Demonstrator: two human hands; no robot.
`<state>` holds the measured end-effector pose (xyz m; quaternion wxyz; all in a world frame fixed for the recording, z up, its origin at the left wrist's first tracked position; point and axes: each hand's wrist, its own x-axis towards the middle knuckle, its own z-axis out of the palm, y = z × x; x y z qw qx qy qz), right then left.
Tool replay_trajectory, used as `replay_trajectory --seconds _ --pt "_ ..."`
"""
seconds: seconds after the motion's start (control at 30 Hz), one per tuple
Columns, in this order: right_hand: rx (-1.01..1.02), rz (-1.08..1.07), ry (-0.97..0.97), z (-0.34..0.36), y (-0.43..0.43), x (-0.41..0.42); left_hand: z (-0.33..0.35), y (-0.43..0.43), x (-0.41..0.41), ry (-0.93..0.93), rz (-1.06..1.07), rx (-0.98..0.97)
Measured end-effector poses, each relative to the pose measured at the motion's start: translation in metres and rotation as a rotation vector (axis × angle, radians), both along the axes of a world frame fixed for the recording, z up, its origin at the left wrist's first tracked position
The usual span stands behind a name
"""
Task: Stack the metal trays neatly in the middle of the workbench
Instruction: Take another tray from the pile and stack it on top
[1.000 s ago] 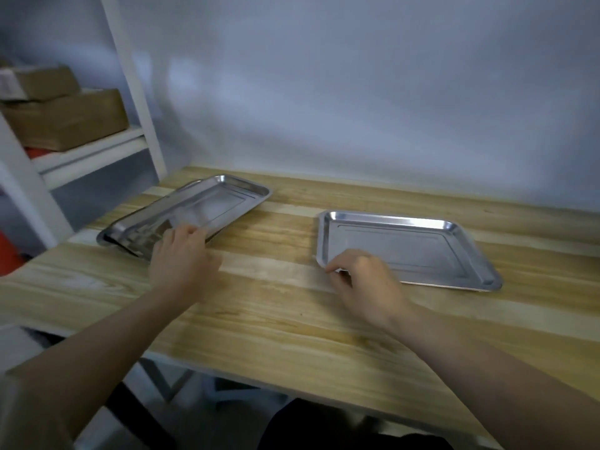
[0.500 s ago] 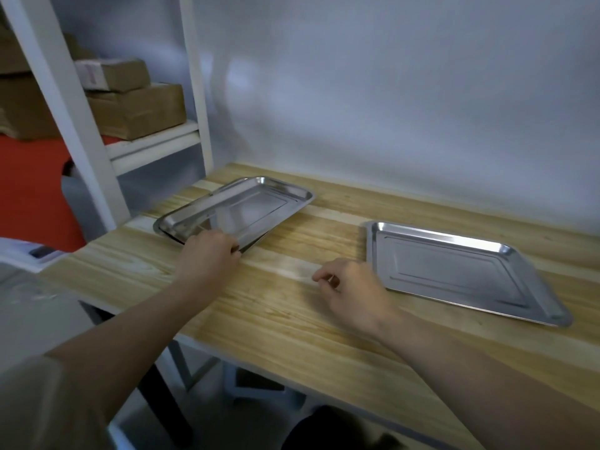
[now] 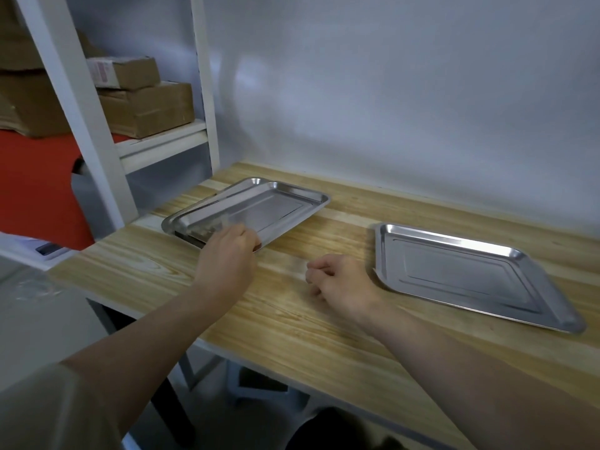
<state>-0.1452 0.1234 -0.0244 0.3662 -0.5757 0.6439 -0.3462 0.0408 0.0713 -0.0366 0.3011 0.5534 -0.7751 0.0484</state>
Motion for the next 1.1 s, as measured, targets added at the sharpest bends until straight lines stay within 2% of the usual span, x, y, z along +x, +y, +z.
replay_trajectory --seconds 0.1,0.27,0.4,0.5,0.6,0.7,0.8,0.87,0.97,1.1 --pt "0.074 -0.045 -0.224 0.007 0.002 0.004 0.007 0.01 -0.011 0.018 -0.089 -0.068" --pt "0.213 -0.102 -0.757 0.018 0.004 0.003 0.017 0.023 -0.038 0.062 -0.253 -0.035" --pt "0.204 -0.137 -0.946 0.023 0.002 -0.003 0.018 0.033 -0.05 0.132 -0.382 0.001" --pt "0.186 -0.202 -0.891 0.025 0.004 -0.008 0.018 0.04 -0.057 0.129 -0.462 0.04" --pt "0.163 -0.294 -0.744 0.02 0.009 -0.013 0.023 0.046 -0.059 0.074 -0.522 0.235" --pt "0.156 -0.349 -0.687 0.01 0.013 -0.027 0.025 0.048 -0.056 -0.002 -0.385 0.282" --pt "0.122 -0.383 -0.677 0.007 0.021 -0.045 0.024 0.037 -0.049 0.117 -0.077 0.237" --pt "0.097 -0.423 -0.657 0.008 0.028 -0.059 0.025 0.026 -0.045 0.234 0.075 0.348" --pt "0.046 -0.477 -0.604 0.011 0.037 -0.08 0.029 0.025 -0.052 0.549 0.073 0.548" --pt "0.004 -0.516 -0.568 0.015 0.053 -0.101 0.035 0.032 -0.081 0.754 -0.041 0.744"
